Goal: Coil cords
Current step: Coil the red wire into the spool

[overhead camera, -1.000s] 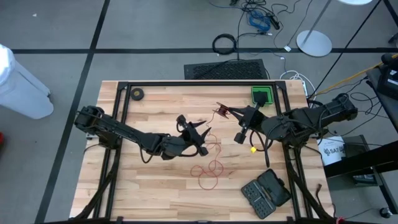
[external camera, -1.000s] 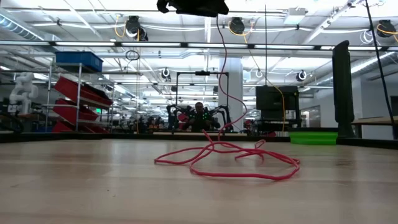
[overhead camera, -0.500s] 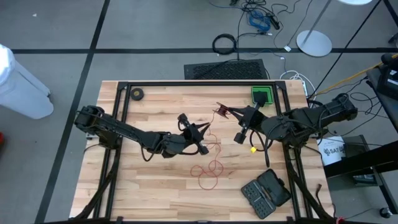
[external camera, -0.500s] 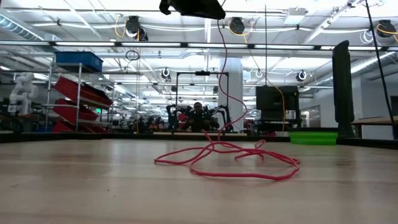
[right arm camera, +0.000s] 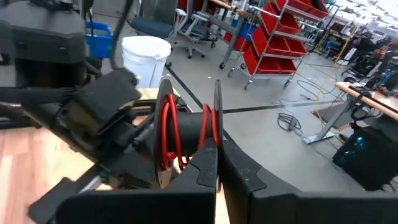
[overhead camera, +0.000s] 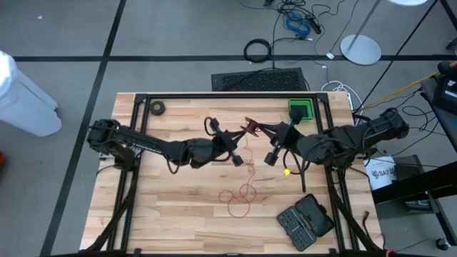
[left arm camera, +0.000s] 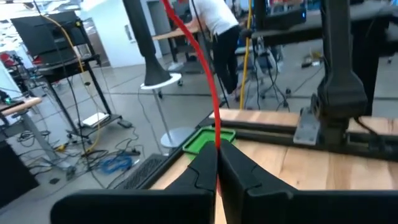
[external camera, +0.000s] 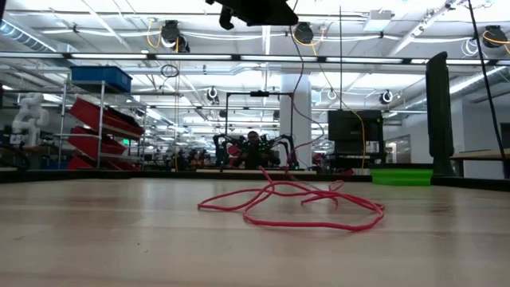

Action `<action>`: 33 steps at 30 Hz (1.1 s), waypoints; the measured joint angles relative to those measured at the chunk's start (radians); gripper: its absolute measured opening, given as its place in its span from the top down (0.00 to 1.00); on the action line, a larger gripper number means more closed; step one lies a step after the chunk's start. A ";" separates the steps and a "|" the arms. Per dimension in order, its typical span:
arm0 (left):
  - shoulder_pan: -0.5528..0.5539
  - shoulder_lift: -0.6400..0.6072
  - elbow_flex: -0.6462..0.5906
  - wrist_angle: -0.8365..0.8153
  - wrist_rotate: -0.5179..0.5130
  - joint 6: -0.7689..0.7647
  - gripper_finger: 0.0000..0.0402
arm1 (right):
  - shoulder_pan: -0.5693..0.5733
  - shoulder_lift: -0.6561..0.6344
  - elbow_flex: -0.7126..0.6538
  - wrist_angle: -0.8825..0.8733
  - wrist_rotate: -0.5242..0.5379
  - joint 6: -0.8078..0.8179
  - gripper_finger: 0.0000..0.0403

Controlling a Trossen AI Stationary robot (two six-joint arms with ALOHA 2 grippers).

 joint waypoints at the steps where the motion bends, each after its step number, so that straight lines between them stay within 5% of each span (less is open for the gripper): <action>1: 0.009 0.000 0.000 0.009 0.017 -0.003 0.98 | 0.000 0.005 0.000 0.007 0.008 -0.005 1.00; 18: 0.024 0.000 0.001 0.130 0.158 -0.041 0.98 | -0.125 0.125 0.000 0.107 0.047 -0.105 1.00; 27: -0.012 0.000 0.001 0.124 0.158 -0.017 0.98 | -0.157 0.147 0.000 0.077 0.021 -0.135 1.00; 33: -0.042 0.000 0.001 0.124 0.064 0.050 0.98 | -0.157 0.141 0.000 0.006 -0.013 -0.131 1.00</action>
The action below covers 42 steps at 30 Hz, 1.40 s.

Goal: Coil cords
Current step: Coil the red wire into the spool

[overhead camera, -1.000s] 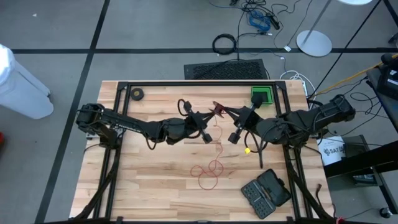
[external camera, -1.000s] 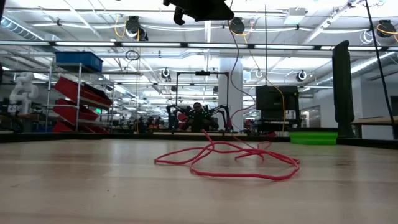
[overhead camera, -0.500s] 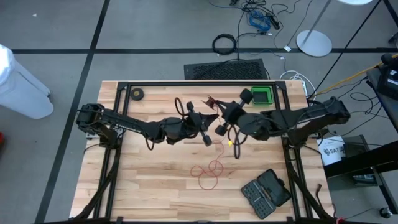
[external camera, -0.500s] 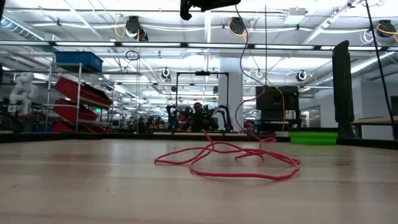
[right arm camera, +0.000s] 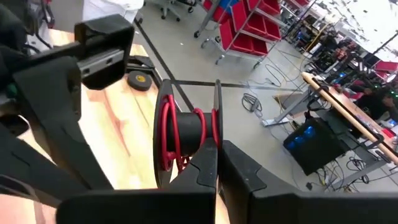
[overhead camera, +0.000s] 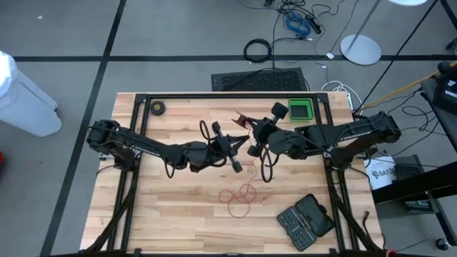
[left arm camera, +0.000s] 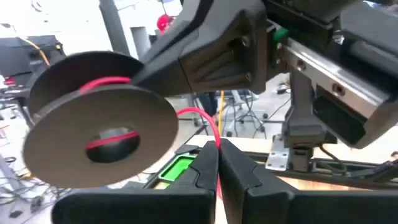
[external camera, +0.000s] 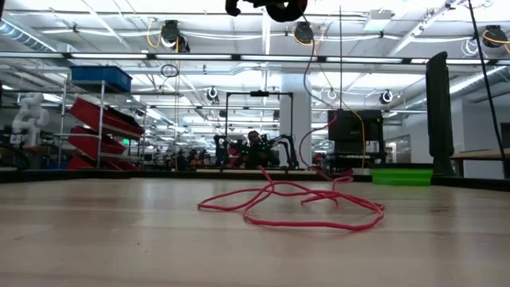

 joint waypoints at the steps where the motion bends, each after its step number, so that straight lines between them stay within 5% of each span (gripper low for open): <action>1: -0.004 0.000 0.000 0.000 -0.008 0.002 0.98 | 0.000 0.000 0.000 -0.003 -0.001 0.000 1.00; 21: -0.079 -0.036 0.000 -0.057 -0.251 0.167 0.98 | -0.044 -0.052 0.000 -0.241 -0.319 0.120 1.00; 33: -0.106 -0.037 0.000 -0.223 -0.263 0.187 0.98 | -0.024 -0.109 0.000 -0.313 -0.496 0.223 1.00; 42: -0.127 -0.037 0.000 -0.266 -0.235 0.185 0.98 | 0.041 -0.144 -0.001 -0.256 -0.517 0.233 1.00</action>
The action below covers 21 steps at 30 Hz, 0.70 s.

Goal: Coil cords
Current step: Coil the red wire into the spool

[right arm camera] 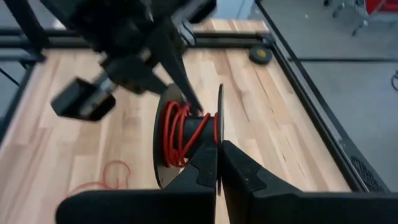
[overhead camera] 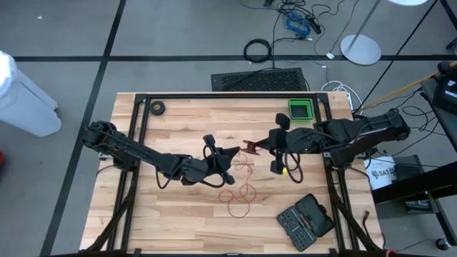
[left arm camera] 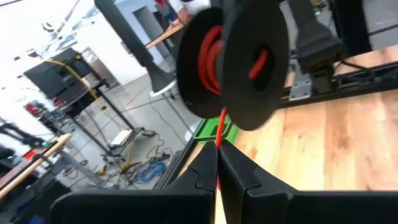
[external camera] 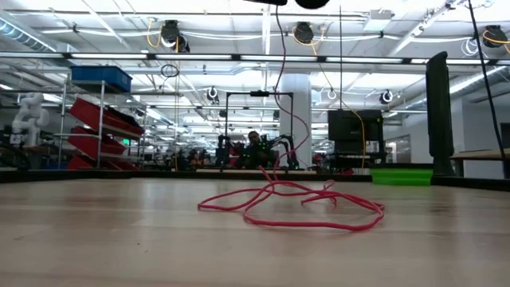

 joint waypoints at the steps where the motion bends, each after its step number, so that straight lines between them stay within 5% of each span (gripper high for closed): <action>1: -0.001 0.000 0.000 0.000 0.013 -0.004 0.98 | 0.007 -0.002 0.000 0.016 0.001 -0.006 1.00; 21: -0.002 0.000 0.000 -0.004 0.075 -0.060 0.96 | 0.021 -0.001 -0.001 0.156 0.054 -0.038 1.00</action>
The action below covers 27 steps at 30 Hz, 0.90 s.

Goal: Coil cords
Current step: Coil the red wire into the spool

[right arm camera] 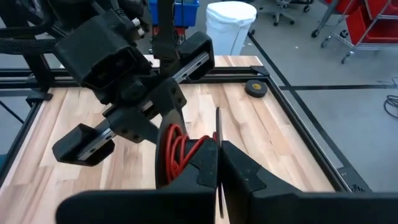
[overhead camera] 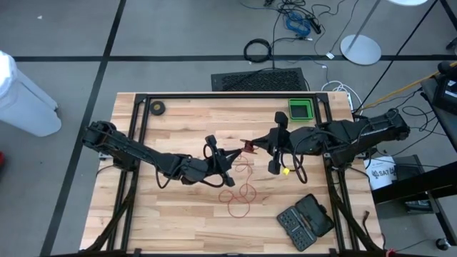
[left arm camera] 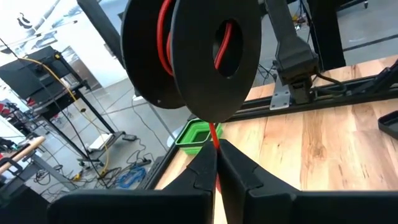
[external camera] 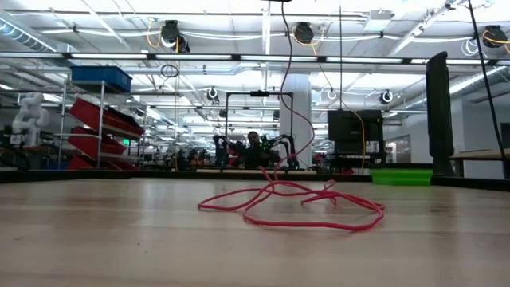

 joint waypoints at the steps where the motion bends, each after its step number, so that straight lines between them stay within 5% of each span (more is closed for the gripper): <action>1: 0.000 0.000 0.000 0.000 -0.001 0.000 0.95 | 0.000 0.000 0.000 0.000 0.001 0.000 1.00; 12: 0.000 0.002 -0.001 -0.006 -0.015 -0.051 0.68 | 0.000 -0.001 0.002 0.007 0.008 -0.007 1.00; 18: -0.004 0.002 -0.001 -0.146 -0.083 -0.145 0.66 | 0.000 0.000 0.002 0.005 0.066 -0.012 1.00; 22: -0.004 0.002 -0.001 -0.349 -0.191 -0.309 0.66 | 0.001 0.000 0.002 0.013 0.143 -0.027 1.00; 27: -0.005 0.002 -0.002 -0.477 -0.210 -0.491 0.66 | 0.001 0.000 0.002 0.021 0.197 -0.037 1.00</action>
